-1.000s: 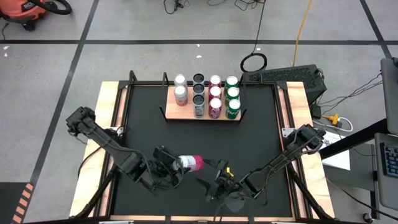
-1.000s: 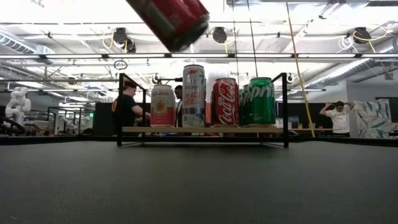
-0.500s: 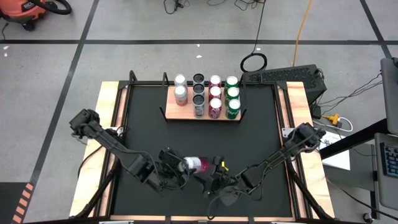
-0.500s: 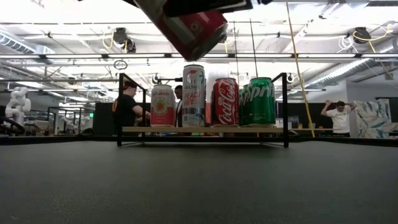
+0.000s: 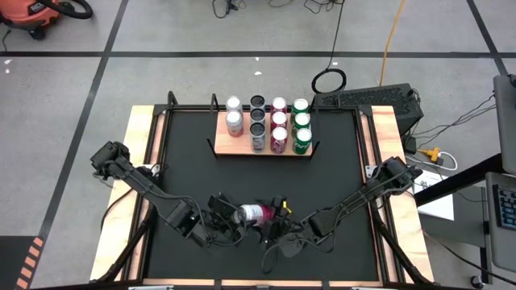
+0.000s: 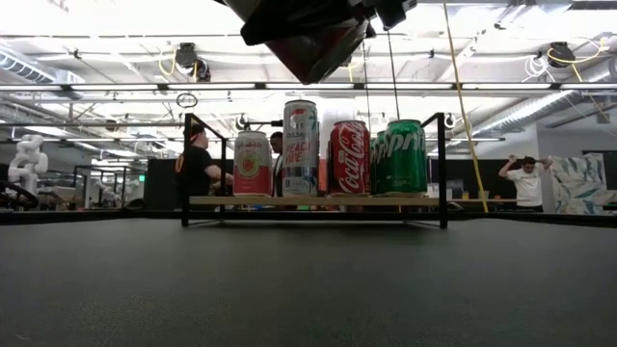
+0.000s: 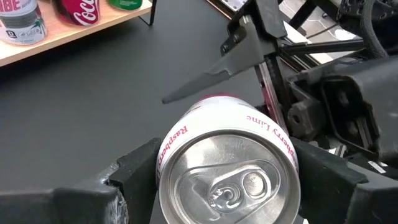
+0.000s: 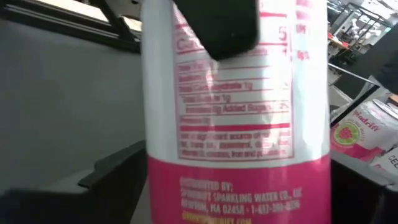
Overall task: Place canned beverage on shelf
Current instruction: Put the pink soda can on the shelf
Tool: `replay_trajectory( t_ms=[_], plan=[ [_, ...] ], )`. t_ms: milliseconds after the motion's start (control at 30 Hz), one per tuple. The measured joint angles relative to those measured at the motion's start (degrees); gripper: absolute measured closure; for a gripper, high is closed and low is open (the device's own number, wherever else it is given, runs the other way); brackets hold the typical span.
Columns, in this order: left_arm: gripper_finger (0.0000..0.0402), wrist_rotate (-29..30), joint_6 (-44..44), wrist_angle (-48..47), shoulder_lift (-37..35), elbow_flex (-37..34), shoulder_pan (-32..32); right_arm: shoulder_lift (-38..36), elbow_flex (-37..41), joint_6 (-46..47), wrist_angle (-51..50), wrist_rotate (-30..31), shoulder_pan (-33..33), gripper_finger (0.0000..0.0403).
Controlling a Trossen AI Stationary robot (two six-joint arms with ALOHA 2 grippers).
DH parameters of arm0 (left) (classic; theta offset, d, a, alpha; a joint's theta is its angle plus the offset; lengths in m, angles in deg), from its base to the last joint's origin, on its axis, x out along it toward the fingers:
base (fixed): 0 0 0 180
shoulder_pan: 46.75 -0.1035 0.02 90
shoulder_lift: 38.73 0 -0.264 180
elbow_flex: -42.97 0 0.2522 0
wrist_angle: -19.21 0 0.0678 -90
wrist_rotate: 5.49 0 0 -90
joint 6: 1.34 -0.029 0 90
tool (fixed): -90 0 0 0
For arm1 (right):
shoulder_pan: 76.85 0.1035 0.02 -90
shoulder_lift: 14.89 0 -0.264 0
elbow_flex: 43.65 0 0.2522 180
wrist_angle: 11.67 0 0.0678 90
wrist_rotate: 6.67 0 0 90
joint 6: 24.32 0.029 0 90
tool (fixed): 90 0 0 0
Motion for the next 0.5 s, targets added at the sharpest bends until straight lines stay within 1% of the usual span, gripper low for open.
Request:
replay_trajectory(
  t_ms=[100,333,367,500],
  plan=[
    [0.0107,-0.1,-0.1,-0.2,0.1,0.0,0.0,0.0,0.0,0.0,0.0,-0.7,0.0,0.0049],
    [0.0107,-0.1,0.0,-0.2,0.1,0.0,0.0,0.0,0.0,0.0,-0.3,-1.4,0.0,0.0138],
    [0.0107,-0.1,-0.1,-0.2,0.1,0.0,0.0,0.0,0.0,0.0,-0.3,-1.3,0.0,0.0145],
    [0.0106,1.0,-2.5,0.2,0.1,0.0,0.0,0.0,0.0,-0.1,-0.4,-0.8,0.1,0.0146]
  ],
)
